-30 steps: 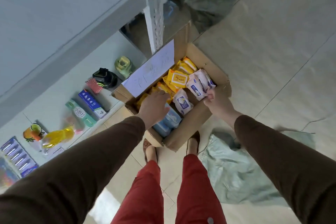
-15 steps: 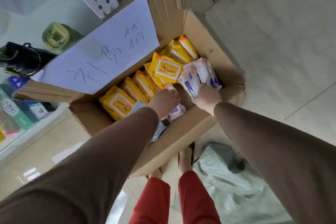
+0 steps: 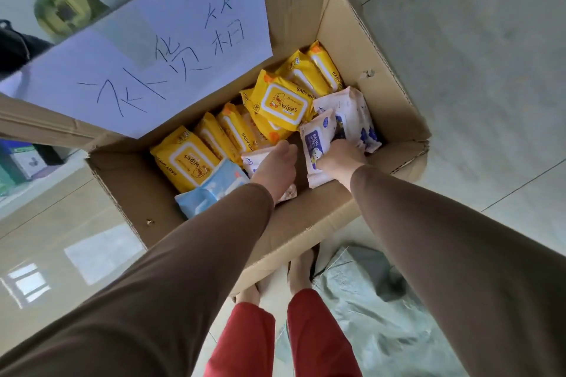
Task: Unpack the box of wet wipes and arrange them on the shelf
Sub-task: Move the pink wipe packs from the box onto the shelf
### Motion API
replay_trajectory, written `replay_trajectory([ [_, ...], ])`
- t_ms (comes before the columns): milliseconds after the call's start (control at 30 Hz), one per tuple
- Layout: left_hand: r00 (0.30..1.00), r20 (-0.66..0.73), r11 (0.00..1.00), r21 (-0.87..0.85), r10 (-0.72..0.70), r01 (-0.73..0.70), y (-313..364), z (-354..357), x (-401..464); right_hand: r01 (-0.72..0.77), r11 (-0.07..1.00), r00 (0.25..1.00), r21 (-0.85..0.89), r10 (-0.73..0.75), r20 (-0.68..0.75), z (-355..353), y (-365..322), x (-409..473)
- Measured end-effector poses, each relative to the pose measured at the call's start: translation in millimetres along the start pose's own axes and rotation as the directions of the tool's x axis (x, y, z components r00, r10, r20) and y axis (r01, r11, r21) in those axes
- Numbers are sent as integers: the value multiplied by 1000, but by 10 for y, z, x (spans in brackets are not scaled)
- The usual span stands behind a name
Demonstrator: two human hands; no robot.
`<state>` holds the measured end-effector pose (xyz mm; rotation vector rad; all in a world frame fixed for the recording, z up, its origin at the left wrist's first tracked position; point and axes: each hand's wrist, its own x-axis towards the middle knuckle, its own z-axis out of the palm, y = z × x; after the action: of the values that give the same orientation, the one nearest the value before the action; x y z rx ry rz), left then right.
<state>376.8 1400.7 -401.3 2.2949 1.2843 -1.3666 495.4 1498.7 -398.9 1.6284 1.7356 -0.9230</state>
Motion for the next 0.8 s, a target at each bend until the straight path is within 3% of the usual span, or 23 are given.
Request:
replay_trajectory([
  [67,991,-132,1000,7,28,-28,-92,-25,-233,16,999,1000,47,-16,-19,-168,-9,-202],
  [167,966,-249,991,-129,-65,34,-278,-136,-753,103,980,992,168,-90,-85,-459,-3,-635],
  [367,925,-142,770,-607,-351,199,-779,-190,-2361,284,920,959,270,-270,-90,-1031,-404,-1968],
  [467,882,-11,492,-833,-470,252,-1071,-114,-3424,441,851,897,286,-426,-115,-1179,-816,-2758],
  [533,829,75,234,-942,-555,242,-1247,-18,-4170,519,795,852,314,-510,-118,-1225,-1154,-3301],
  [633,743,255,-183,-967,-619,180,-1427,200,-5207,592,720,799,363,-584,-145,-1212,-1698,-4123],
  [733,688,333,-440,-898,-645,22,-1483,497,-6260,665,622,734,414,-648,-205,-1122,-2256,-4922],
  [800,653,362,-525,-848,-665,-65,-1522,674,-6894,696,569,698,438,-680,-225,-1066,-2636,-5399],
])
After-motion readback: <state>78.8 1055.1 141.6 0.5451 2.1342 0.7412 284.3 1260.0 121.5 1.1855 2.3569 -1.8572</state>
